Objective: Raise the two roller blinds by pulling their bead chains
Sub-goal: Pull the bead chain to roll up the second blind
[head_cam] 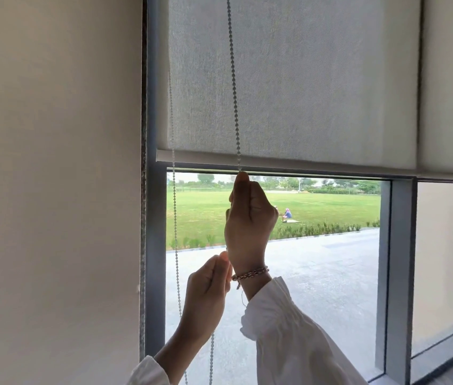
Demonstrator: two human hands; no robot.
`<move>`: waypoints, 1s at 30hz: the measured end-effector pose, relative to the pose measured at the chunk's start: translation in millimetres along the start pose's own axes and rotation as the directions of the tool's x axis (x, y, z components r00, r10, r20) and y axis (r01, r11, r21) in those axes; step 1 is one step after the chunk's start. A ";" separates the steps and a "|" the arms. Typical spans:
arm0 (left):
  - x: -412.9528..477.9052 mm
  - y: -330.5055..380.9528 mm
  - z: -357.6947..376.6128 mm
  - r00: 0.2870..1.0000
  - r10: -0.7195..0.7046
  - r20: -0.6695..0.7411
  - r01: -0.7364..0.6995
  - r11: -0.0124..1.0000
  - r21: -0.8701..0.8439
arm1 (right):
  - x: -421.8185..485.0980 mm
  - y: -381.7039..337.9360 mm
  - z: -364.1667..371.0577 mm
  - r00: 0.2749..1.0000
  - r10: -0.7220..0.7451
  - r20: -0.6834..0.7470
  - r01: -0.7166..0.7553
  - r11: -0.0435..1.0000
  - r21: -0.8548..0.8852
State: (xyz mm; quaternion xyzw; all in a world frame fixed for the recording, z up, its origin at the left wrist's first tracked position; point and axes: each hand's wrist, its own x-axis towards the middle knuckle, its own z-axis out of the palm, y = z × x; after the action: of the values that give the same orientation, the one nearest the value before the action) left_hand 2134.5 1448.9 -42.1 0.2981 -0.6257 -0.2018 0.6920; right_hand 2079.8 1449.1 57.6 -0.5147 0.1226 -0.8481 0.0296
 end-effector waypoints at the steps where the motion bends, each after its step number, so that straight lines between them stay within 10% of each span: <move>1: -0.4 0.5 -0.4 1.000 0.002 0.001 -0.002 1.000 0.004 | -0.2 -1.0 0.1 1.000 -0.007 -0.002 0.007 1.000 0.000; 30: -24.6 19.0 -5.1 0.999 0.036 -0.022 -0.036 0.999 -0.020 | -13.8 -29.9 -7.1 0.999 -0.021 -0.030 0.020 1.000 -0.021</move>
State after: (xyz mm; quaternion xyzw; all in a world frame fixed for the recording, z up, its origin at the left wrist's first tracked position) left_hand 2134.4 1479.9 -48.0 0.2819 -0.6212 -0.1924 0.7054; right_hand 2082.3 1481.7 49.7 -0.5035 0.1264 -0.8546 0.0137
